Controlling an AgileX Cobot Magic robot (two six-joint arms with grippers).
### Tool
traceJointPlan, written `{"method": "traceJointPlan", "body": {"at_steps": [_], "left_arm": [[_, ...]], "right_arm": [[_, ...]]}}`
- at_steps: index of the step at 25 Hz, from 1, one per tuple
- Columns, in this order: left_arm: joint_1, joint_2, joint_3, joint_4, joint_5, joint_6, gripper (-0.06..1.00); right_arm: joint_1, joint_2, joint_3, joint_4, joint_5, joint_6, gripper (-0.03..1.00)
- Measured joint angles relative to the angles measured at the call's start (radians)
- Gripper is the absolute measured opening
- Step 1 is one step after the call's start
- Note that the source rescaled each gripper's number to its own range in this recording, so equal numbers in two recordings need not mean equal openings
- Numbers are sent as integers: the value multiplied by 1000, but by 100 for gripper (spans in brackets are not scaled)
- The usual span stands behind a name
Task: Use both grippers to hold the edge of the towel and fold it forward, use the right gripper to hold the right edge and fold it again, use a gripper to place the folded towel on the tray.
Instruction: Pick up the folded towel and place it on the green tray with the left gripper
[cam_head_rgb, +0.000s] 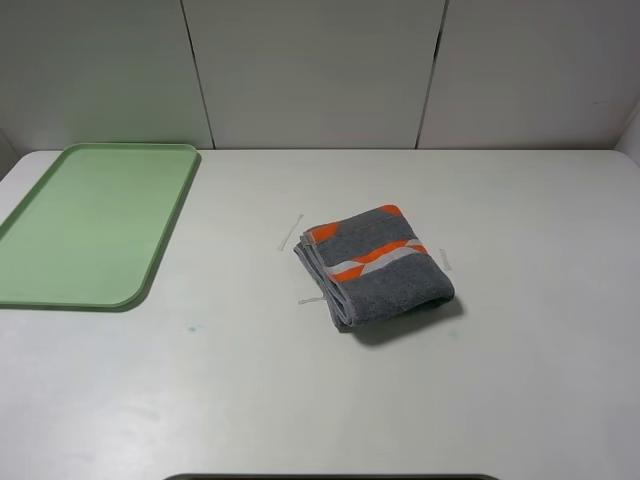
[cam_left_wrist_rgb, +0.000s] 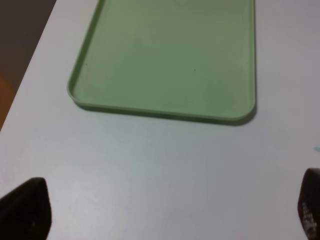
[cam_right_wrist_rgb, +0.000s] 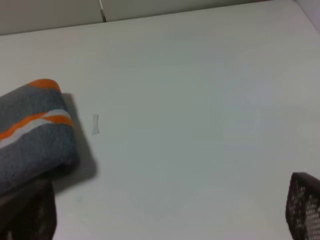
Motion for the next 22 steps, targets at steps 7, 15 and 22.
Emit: {"method": "traceJointPlan", "body": {"at_steps": [7, 15, 22], "left_arm": [[0, 0, 0, 0, 0, 0, 100], [0, 0, 0, 0, 0, 0, 100], [0, 0, 0, 0, 0, 0, 100]], "right_arm": [[0, 0, 0, -2, 0, 0, 100], [0, 0, 0, -2, 0, 0, 100], [0, 0, 0, -2, 0, 0, 100]]}}
